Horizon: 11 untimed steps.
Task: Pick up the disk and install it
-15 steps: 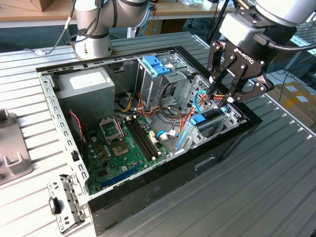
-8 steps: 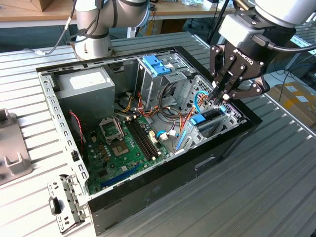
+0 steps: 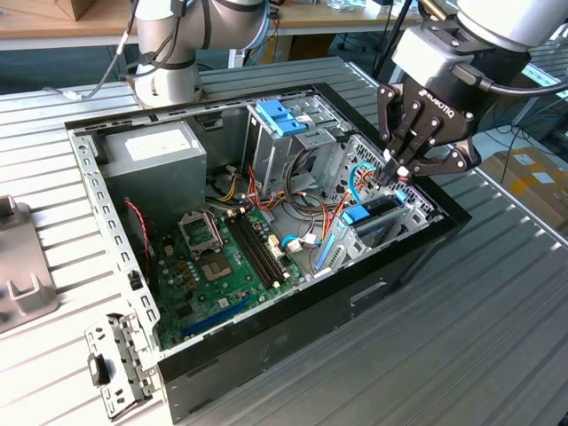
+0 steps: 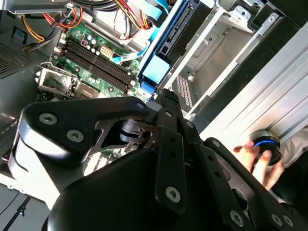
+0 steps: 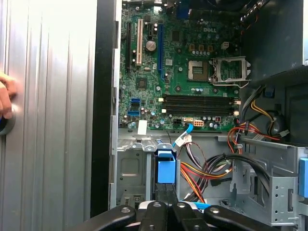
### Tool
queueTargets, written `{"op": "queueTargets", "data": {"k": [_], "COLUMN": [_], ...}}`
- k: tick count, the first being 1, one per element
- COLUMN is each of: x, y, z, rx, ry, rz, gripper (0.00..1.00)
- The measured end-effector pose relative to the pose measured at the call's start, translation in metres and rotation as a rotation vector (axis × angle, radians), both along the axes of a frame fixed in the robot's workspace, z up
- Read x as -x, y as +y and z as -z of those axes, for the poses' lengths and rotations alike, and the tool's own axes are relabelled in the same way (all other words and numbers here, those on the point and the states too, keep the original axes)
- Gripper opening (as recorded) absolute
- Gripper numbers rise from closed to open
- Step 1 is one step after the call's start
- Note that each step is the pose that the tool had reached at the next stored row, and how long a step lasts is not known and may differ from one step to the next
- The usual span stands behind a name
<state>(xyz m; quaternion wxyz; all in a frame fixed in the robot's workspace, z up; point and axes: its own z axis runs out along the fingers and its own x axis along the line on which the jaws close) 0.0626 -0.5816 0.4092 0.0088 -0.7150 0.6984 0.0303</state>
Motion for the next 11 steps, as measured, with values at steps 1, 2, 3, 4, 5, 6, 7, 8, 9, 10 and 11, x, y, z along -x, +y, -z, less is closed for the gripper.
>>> {"op": "queueTargets", "data": {"k": [1, 2, 3, 4, 5, 6, 7, 8, 9, 10, 11], "x": [0.0000, 0.0000, 0.0000, -0.0001, -0.0004, -0.0012, -0.0017, -0.0026, -0.0030, -0.0035, -0.0041], "y": [0.0000, 0.0000, 0.0000, 0.0000, 0.0000, 0.0000, 0.0000, 0.0000, 0.0000, 0.0000, 0.0000], "z": [0.0001, 0.0003, 0.0004, 0.0004, 0.0004, 0.0004, 0.0004, 0.0005, 0.0005, 0.0005, 0.0005], "rx": [0.0000, 0.0000, 0.0000, 0.0000, 0.0000, -0.0001, 0.0000, 0.0000, 0.0000, 0.0000, 0.0000], "ry": [0.0000, 0.0000, 0.0000, 0.0000, 0.0000, 0.0000, 0.0000, 0.0000, 0.0000, 0.0000, 0.0000], "rz": [0.000, 0.000, 0.000, 0.000, 0.000, 0.000, 0.000, 0.000, 0.000, 0.000, 0.000], "gripper": [0.11, 0.11, 0.11, 0.11, 0.11, 0.11, 0.11, 0.11, 0.11, 0.11, 0.11]}}
